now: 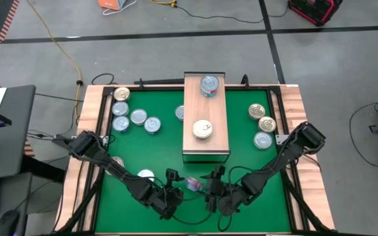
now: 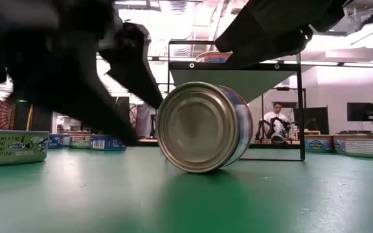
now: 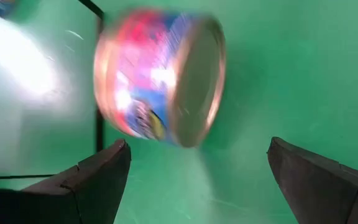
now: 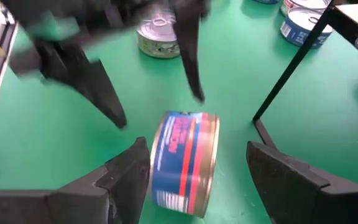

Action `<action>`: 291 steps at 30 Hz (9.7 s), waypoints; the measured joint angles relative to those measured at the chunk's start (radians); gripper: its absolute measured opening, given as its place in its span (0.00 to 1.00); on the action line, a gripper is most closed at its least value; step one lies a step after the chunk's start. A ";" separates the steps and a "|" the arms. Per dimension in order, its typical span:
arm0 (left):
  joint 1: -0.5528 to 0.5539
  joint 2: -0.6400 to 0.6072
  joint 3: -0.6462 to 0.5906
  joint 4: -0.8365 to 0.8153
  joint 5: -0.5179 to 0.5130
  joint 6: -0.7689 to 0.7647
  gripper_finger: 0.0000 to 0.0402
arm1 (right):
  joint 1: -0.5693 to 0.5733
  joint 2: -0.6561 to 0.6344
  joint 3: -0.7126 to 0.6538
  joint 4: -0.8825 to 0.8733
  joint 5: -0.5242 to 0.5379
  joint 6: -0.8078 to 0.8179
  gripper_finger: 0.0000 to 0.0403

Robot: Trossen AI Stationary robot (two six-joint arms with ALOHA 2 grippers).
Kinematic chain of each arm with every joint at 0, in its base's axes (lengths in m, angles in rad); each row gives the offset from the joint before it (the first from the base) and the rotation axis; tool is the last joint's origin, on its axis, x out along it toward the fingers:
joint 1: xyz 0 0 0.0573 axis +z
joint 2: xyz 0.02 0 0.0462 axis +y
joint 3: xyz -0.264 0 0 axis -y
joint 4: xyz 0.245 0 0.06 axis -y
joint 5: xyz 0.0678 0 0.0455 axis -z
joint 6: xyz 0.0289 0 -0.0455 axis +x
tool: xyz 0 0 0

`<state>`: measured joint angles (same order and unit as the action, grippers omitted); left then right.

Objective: Stack canned seafood by type on shelf
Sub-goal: Stack the blue tuna can on top of the blue tuna can on the shelf

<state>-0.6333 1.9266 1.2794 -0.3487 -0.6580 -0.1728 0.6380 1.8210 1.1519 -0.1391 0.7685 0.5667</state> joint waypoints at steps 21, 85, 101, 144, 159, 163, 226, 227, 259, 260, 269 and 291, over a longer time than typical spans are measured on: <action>0.189 -0.192 -0.111 0.313 0.404 0.222 0.91 | 0.116 -0.042 0.001 -0.396 -0.127 0.243 0.72; 0.180 -0.193 0.371 -0.085 0.022 0.715 0.49 | 0.213 -0.040 -0.028 -0.422 0.142 0.351 0.72; 0.512 -0.208 0.369 -0.027 0.055 1.079 0.49 | 0.211 -0.040 -0.028 -0.425 0.185 0.363 0.72; 0.395 -0.242 0.221 0.061 -0.061 1.245 0.49 | 0.180 -0.041 -0.028 -0.457 0.199 0.370 0.72; 0.377 -0.249 0.012 0.455 -0.194 1.424 0.49 | 0.180 -0.041 -0.028 -0.451 0.199 0.377 0.72; 0.351 -0.254 -0.089 0.710 -0.268 1.553 0.49 | 0.180 -0.041 -0.028 -0.452 0.199 0.377 0.72; 0.489 -0.436 -0.242 0.586 0.148 1.681 0.52 | 0.134 -0.041 -0.028 -0.425 0.198 0.359 0.72; 0.491 -0.436 -0.242 0.585 0.148 1.669 0.53 | 0.134 -0.041 -0.028 -0.424 0.198 0.359 0.72; 0.485 -0.442 -0.075 0.261 0.241 1.309 0.72 | 0.132 -0.041 -0.028 -0.417 0.197 0.349 0.72; 0.489 -0.442 -0.075 0.257 0.253 1.295 0.72 | 0.132 -0.041 -0.028 -0.414 0.197 0.349 0.72; 0.509 -0.432 -0.075 0.231 0.323 1.225 0.72 | 0.126 -0.041 -0.028 -0.404 0.197 0.340 0.72; 0.578 -0.373 -0.039 0.311 0.424 1.239 0.72 | 0.125 -0.041 -0.028 -0.394 0.197 0.321 0.72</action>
<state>-0.0557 1.5536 1.2406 -0.0374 -0.2339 1.0660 0.7628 1.7804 1.1236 -0.5327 0.9653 0.8874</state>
